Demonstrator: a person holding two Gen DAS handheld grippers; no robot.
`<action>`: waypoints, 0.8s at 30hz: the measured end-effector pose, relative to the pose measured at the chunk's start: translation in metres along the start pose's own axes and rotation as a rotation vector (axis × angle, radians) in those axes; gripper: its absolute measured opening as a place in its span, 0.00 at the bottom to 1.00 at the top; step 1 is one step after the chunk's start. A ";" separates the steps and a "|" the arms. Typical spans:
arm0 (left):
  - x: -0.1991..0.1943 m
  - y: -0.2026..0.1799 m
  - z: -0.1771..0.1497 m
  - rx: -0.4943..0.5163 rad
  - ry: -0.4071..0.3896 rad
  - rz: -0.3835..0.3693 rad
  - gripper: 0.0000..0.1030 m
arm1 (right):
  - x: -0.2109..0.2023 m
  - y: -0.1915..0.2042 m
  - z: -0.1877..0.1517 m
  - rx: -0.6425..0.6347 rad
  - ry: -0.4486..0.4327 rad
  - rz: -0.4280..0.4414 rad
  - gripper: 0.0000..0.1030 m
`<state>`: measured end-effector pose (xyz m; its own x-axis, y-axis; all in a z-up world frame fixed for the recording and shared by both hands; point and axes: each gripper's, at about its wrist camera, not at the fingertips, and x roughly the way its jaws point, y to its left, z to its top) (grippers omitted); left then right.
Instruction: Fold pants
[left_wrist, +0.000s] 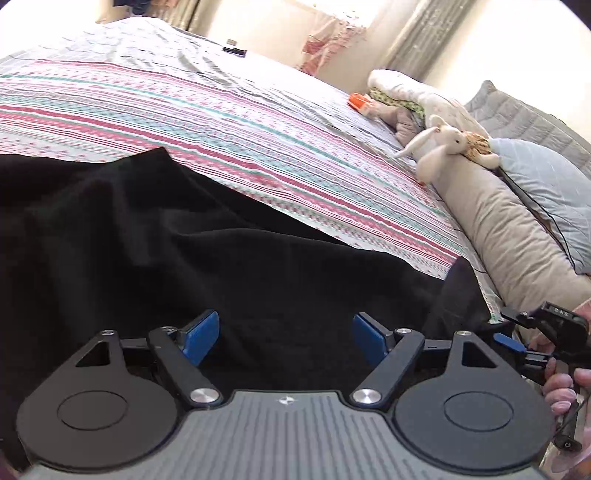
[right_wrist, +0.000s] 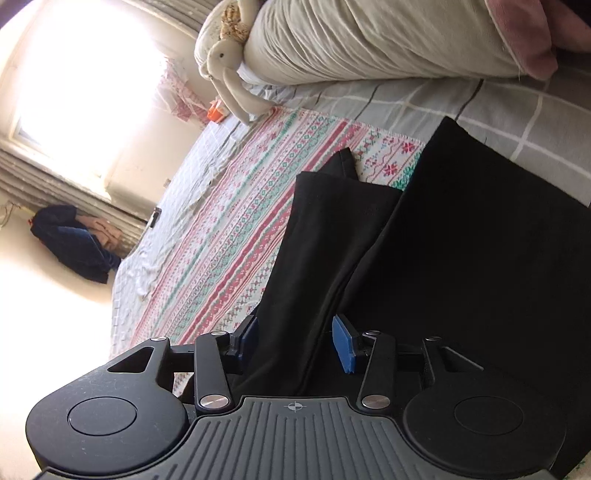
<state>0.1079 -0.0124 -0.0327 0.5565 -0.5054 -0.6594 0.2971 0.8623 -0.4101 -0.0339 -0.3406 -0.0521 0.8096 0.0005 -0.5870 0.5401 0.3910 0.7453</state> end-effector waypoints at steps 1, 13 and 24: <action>0.008 -0.006 -0.001 0.015 0.010 -0.020 0.94 | 0.004 -0.003 0.000 0.024 0.022 0.005 0.39; 0.036 -0.068 -0.042 0.328 0.088 -0.166 0.93 | 0.068 0.000 0.016 0.101 0.141 0.080 0.27; 0.032 -0.090 -0.069 0.596 0.041 -0.075 0.80 | 0.080 0.000 0.051 0.091 -0.019 0.125 0.06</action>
<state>0.0452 -0.1084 -0.0605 0.4908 -0.5560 -0.6709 0.7244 0.6882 -0.0404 0.0432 -0.3877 -0.0827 0.8755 0.0261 -0.4825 0.4528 0.3043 0.8381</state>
